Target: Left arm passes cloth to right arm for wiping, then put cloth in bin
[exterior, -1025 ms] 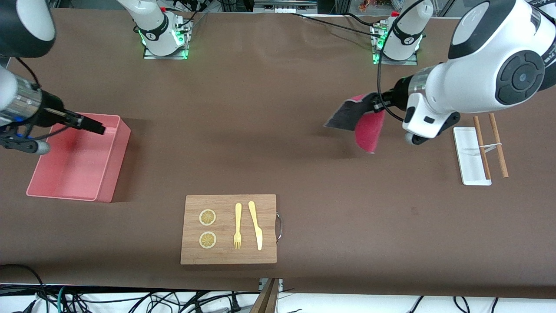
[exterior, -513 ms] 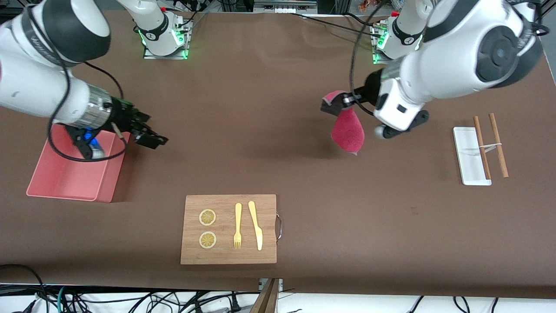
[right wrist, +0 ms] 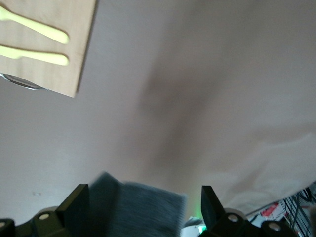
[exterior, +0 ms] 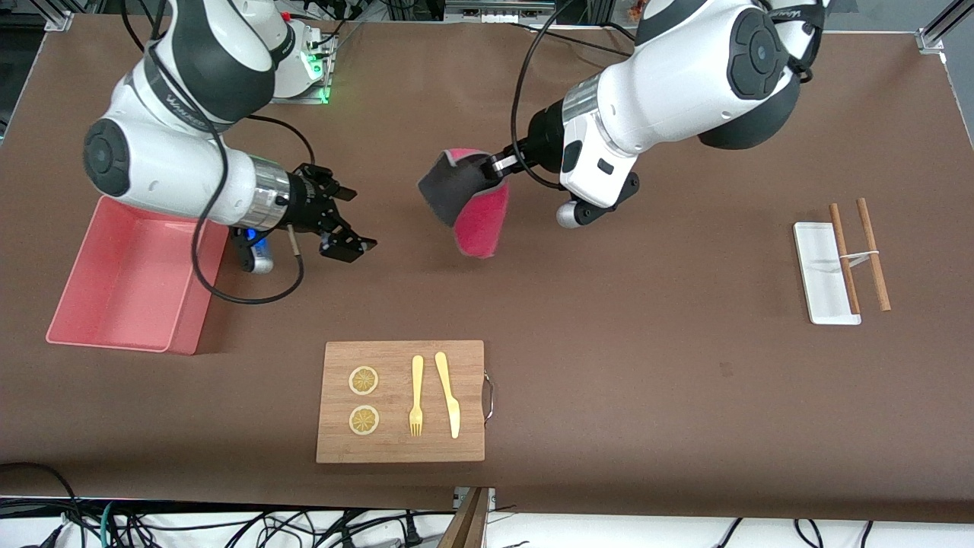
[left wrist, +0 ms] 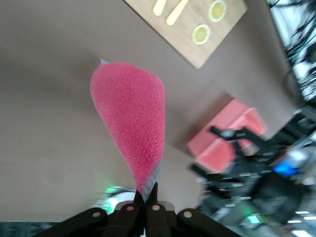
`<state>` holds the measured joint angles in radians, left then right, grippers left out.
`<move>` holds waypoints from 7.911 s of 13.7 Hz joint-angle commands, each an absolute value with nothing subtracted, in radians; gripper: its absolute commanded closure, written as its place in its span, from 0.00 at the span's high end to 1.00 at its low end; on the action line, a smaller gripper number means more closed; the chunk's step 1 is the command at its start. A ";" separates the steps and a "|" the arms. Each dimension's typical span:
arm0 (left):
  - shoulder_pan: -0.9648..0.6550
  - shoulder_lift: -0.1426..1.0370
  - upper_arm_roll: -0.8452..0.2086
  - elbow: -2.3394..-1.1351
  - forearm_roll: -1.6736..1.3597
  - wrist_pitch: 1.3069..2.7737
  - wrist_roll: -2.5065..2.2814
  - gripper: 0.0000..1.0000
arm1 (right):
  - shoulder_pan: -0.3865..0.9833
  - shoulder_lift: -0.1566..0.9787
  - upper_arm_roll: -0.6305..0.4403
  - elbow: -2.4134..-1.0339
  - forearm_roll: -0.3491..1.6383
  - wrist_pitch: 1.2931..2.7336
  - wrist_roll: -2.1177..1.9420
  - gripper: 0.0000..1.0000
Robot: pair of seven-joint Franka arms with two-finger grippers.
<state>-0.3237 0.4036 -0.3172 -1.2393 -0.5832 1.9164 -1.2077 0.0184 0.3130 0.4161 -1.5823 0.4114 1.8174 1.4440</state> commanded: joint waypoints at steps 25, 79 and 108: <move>-0.383 0.422 -0.310 -1.209 -0.686 2.137 -1.545 0.00 | -0.009 0.311 0.474 -1.598 0.522 2.022 1.488 1.00; -0.020 0.048 -0.109 -1.567 0.005 1.515 0.170 1.00 | 0.187 0.657 0.327 -1.712 0.054 2.094 1.229 0.00; -0.002 -0.018 -0.114 -1.648 0.015 1.565 0.112 1.00 | 0.198 0.638 0.119 -1.657 -0.071 1.991 0.903 0.00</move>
